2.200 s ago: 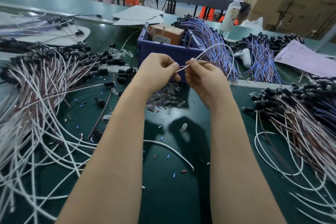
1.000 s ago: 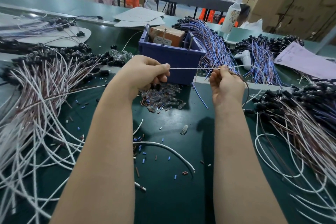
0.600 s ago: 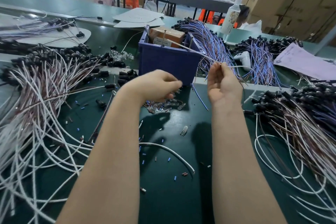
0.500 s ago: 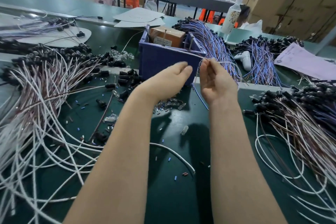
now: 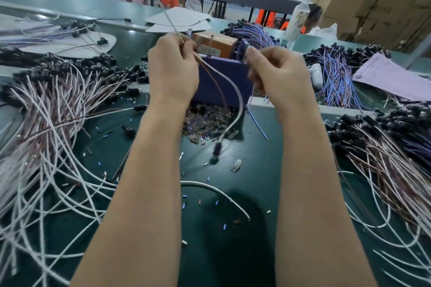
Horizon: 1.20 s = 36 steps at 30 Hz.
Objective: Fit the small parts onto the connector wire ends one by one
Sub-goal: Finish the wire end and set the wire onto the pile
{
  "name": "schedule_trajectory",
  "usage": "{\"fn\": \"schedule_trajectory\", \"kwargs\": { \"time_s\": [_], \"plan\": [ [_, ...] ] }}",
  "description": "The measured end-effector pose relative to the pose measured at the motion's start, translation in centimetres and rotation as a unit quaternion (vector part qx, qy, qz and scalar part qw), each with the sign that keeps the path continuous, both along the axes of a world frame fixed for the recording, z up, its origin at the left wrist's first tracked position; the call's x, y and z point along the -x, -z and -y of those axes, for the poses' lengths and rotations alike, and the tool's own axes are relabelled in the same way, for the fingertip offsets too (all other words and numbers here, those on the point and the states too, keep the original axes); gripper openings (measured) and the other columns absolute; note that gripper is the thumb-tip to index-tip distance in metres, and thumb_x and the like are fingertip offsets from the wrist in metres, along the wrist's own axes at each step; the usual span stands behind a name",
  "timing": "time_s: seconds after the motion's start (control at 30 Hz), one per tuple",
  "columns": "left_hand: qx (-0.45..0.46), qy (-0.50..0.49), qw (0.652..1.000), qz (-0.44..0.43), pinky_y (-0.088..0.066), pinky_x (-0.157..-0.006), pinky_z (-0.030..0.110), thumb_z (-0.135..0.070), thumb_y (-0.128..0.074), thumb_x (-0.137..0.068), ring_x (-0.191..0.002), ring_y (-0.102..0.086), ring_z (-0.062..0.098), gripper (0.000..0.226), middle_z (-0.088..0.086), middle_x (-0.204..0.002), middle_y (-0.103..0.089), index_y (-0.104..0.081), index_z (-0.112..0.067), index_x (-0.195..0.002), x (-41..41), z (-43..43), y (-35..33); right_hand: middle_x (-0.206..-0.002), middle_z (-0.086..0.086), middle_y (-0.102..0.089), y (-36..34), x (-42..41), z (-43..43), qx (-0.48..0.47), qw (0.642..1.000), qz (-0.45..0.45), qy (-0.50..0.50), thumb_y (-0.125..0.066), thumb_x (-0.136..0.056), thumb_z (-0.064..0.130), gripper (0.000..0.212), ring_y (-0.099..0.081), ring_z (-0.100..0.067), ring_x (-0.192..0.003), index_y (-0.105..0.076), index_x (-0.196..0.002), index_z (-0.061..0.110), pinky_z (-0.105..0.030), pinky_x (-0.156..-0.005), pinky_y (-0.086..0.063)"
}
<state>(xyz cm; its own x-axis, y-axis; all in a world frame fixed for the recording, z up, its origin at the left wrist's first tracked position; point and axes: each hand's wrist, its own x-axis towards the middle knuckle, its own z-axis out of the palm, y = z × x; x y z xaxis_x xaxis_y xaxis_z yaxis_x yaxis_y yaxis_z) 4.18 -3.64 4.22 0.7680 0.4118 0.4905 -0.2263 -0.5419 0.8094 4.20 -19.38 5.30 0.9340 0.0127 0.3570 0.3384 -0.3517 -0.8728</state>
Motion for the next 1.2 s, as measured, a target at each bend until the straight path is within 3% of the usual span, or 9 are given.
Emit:
{"fn": "schedule_trajectory", "kwargs": {
  "time_s": [0.1, 0.17, 0.3, 0.5, 0.6, 0.7, 0.83, 1.1, 1.2],
  "plan": [
    [-0.018, 0.009, 1.000, 0.021, -0.051, -0.079, 0.022, -0.014, -0.047, -0.099, -0.083, -0.065, 0.014, 0.020, 0.003, -0.093, -0.067, -0.064, -0.007, -0.105, 0.4, 0.2, -0.9, -0.093, 0.013, -0.065, 0.0, 0.0, -1.3, 0.143, 0.987, 0.064, -0.040, -0.058, -0.093, 0.032, 0.019, -0.051, 0.007, -0.070, -0.065, -0.108, 0.025, -0.017, -0.070, -0.045],
    [0.000, 0.046, 0.998, 0.031, -0.053, -0.079, 0.022, -0.013, -0.050, -0.098, -0.082, -0.066, 0.014, 0.013, 0.002, -0.091, -0.066, -0.061, -0.008, -0.103, 0.6, 0.8, -1.1, -0.086, 0.010, -0.064, 1.0, 0.0, -2.3, 0.196, 0.978, 0.035, -0.064, -0.057, -0.094, 0.027, 0.018, -0.048, 0.008, -0.065, -0.067, -0.108, 0.020, -0.014, -0.063, -0.038],
    [0.062, 0.112, 0.992, -0.008, -0.053, -0.089, 0.036, -0.015, -0.060, -0.092, -0.089, -0.068, 0.018, 0.017, 0.008, -0.096, -0.071, -0.062, -0.006, -0.106, 0.5, 1.3, -0.3, -0.058, 0.011, -0.059, 2.1, -0.5, -2.8, 0.168, 0.984, 0.032, -0.056, -0.055, -0.095, 0.018, 0.023, -0.047, 0.006, -0.046, -0.062, -0.074, 0.021, -0.010, -0.049, -0.031],
    [0.031, 0.175, 0.977, -0.120, -0.050, -0.088, 0.032, -0.016, -0.059, -0.092, -0.090, -0.064, 0.022, 0.013, 0.010, -0.093, -0.071, -0.070, -0.011, -0.095, -0.1, 1.9, 1.2, -0.054, 0.004, -0.061, 2.7, -0.9, -1.9, 0.171, 0.984, 0.002, -0.046, -0.054, -0.093, 0.016, 0.036, -0.049, -0.009, -0.051, -0.063, -0.059, 0.022, -0.027, -0.058, -0.040],
    [0.030, 0.144, 0.981, -0.129, -0.045, -0.075, 0.024, -0.018, -0.055, -0.094, -0.078, -0.058, 0.015, 0.010, 0.004, -0.087, -0.066, -0.064, -0.016, -0.091, -0.5, 2.3, 1.3, -0.046, 0.012, -0.059, 2.7, -0.9, -1.7, 0.165, 0.984, -0.048, -0.057, -0.051, -0.097, 0.023, 0.034, -0.051, -0.006, -0.046, -0.068, -0.067, 0.018, -0.026, -0.056, -0.045],
    [0.054, 0.055, 0.990, -0.116, -0.043, -0.076, 0.024, -0.017, -0.046, -0.098, -0.079, -0.060, 0.012, 0.013, 0.002, -0.092, -0.069, -0.058, -0.015, -0.101, -1.0, 2.0, 1.6, -0.064, 0.007, -0.062, 2.8, -1.2, -1.3, 0.202, 0.975, -0.085, -0.028, -0.050, -0.097, 0.024, 0.028, -0.051, -0.006, -0.055, -0.073, -0.087, 0.012, -0.029, -0.066, -0.048],
    [0.089, -0.014, 0.992, -0.088, -0.038, -0.061, 0.021, -0.018, -0.039, -0.101, -0.061, -0.053, 0.002, 0.009, -0.007, -0.072, -0.064, -0.048, -0.017, -0.098, -1.0, 1.1, 1.9, -0.061, -0.007, -0.065, 2.4, -0.5, -0.5, 0.111, 0.964, -0.220, -0.104, -0.051, -0.092, 0.000, 0.010, -0.060, -0.009, -0.045, -0.058, -0.098, 0.002, -0.020, -0.046, -0.050],
    [0.230, 0.174, 0.939, -0.187, -0.039, -0.042, 0.017, -0.012, -0.036, -0.102, -0.038, -0.043, 0.005, 0.023, 0.007, -0.082, -0.068, -0.047, -0.014, -0.082, -0.9, 2.8, 2.3, -0.068, -0.011, -0.069, 3.2, 0.4, -2.1, 0.177, 0.885, -0.327, -0.280, -0.047, -0.096, 0.001, 0.011, -0.068, -0.014, -0.055, -0.049, -0.086, 0.006, -0.020, -0.054, -0.056],
    [0.237, 0.182, 0.935, -0.191, -0.036, -0.048, 0.021, -0.012, -0.037, -0.102, -0.042, -0.039, 0.006, 0.023, 0.001, -0.073, -0.064, -0.048, -0.014, -0.082, -0.9, 2.4, 2.7, -0.075, -0.012, -0.068, 3.7, -0.2, -1.7, 0.127, 0.912, -0.310, -0.237, -0.052, -0.096, 0.012, 0.010, -0.067, -0.014, -0.057, -0.056, -0.089, 0.007, -0.022, -0.058, -0.058]
  ]
}}
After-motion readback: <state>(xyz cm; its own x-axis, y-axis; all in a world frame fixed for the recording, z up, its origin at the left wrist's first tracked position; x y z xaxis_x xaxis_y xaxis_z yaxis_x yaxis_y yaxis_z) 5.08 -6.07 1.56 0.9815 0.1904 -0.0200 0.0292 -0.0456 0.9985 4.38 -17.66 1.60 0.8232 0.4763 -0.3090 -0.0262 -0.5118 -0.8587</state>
